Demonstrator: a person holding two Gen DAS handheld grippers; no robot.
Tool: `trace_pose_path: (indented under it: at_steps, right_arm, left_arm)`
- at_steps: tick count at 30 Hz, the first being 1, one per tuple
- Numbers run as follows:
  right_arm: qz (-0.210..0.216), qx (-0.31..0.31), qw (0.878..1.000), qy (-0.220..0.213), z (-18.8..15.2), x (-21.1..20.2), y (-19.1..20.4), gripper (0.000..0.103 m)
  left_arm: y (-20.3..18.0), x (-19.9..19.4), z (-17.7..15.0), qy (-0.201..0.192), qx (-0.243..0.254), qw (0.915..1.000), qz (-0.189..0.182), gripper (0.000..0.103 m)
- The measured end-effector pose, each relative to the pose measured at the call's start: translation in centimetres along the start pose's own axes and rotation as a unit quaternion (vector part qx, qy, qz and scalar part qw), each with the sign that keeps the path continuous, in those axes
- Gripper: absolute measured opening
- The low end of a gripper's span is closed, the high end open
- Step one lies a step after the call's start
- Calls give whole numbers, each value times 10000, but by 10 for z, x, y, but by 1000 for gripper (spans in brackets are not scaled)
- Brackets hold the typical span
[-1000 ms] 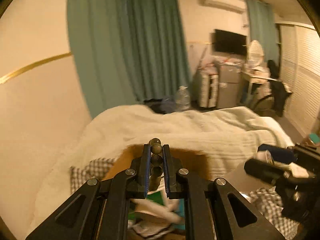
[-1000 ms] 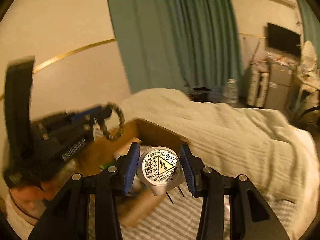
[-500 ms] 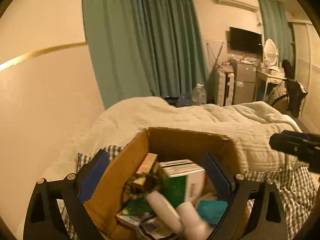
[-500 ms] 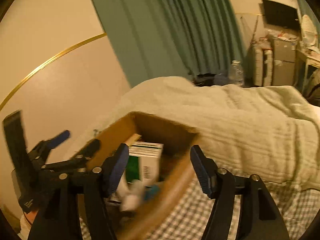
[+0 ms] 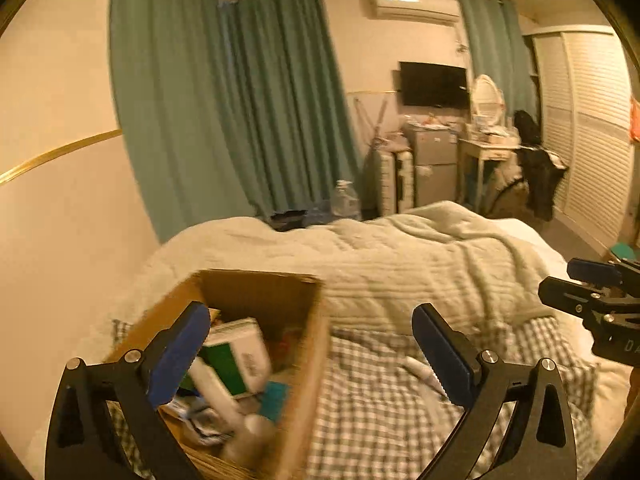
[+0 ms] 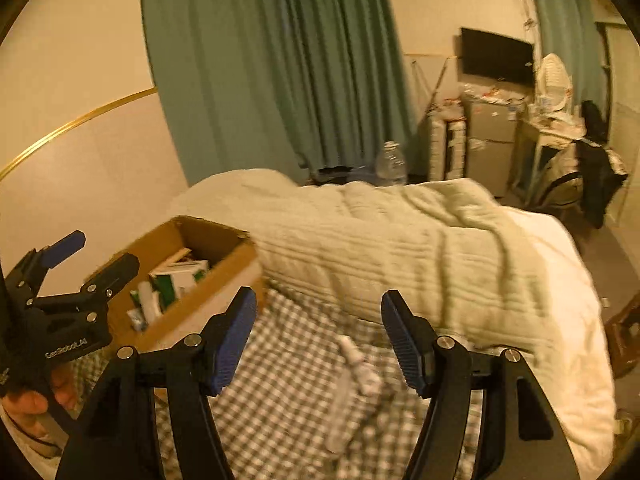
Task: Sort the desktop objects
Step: 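Grasp the white comb with the left tool while the right grasps the white tube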
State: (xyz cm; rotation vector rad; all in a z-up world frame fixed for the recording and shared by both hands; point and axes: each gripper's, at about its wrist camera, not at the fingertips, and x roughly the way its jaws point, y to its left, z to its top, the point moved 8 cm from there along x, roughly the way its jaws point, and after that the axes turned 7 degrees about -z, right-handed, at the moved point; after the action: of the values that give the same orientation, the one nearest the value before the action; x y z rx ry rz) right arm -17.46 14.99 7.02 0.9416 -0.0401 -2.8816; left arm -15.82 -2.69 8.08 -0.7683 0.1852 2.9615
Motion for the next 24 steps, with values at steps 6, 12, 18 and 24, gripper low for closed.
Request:
trace_pose_path:
  at_steps: [6, 12, 18, 24]
  right_arm:
    - [-434, -138, 9989, -67, -23, -22, -40, 64]
    - [-528, -7, 9985, 104, -53, -9, -72, 64]
    - [-552, 70, 9979, 320, -79, 23, -91, 64]
    - [-494, 194, 9969, 583, -103, 56, -107, 64]
  left_arm:
    - [-56, 4, -7, 105, 289, 9994, -160, 103]
    - [-89, 24, -29, 553, 0, 9972, -503, 103]
    - [-101, 62, -62, 1057, -220, 9935, -366, 103]
    - [-109, 90, -97, 1496, -475, 9867, -433, 103]
